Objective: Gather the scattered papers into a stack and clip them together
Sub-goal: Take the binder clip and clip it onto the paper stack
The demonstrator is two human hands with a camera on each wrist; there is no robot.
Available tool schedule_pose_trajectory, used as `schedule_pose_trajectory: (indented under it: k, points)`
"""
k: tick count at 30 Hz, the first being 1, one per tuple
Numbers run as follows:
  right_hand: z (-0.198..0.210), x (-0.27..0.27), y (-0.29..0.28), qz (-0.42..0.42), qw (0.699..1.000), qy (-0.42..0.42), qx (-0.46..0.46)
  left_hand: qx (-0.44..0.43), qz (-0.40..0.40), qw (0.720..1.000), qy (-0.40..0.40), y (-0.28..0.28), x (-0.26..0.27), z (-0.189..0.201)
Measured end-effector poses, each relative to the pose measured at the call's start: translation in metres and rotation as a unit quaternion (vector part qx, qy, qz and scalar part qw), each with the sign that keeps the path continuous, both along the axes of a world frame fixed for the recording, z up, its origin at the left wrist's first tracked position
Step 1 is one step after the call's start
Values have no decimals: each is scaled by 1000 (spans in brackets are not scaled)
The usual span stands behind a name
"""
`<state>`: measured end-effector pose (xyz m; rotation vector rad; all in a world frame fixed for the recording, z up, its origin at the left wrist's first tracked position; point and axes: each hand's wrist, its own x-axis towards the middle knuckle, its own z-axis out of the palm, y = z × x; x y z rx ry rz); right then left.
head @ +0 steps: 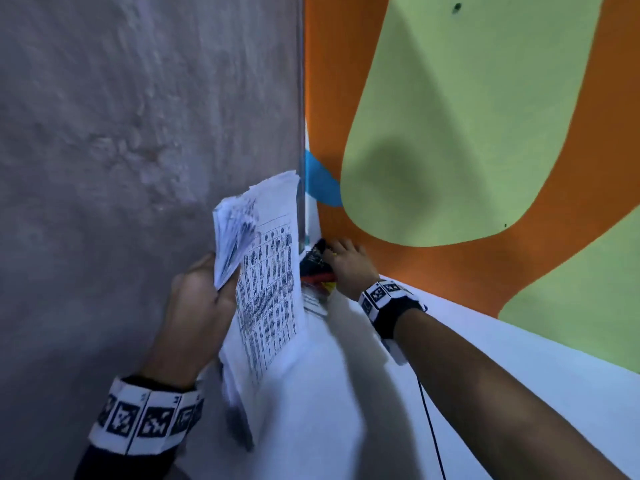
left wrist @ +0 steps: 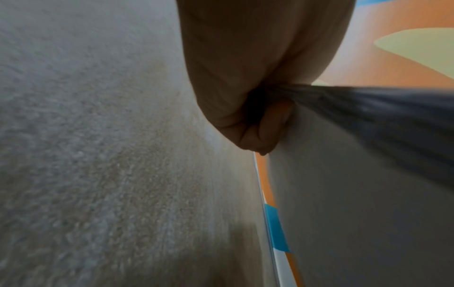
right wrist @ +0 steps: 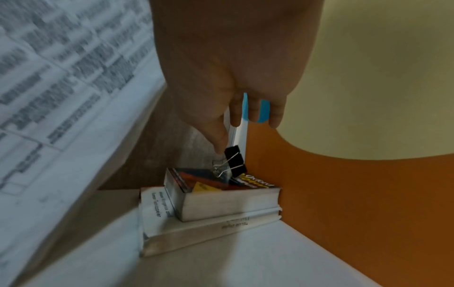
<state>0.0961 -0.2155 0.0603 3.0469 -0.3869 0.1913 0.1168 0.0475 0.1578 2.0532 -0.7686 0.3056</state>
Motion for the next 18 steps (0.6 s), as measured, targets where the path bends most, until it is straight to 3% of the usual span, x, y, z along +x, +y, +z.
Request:
schedule_pose_trajectory:
  k: [3, 10, 18]
  points:
    - [-11, 32, 1, 10, 996, 61, -68, 23, 11, 998, -64, 2, 9, 3]
    - [-20, 71, 5, 27, 981, 134, -138, 35, -9, 998, -57, -1, 22, 2]
    - [-11, 58, 1, -31, 993, 100, -59, 50, -18, 997, -57, -9, 20, -3]
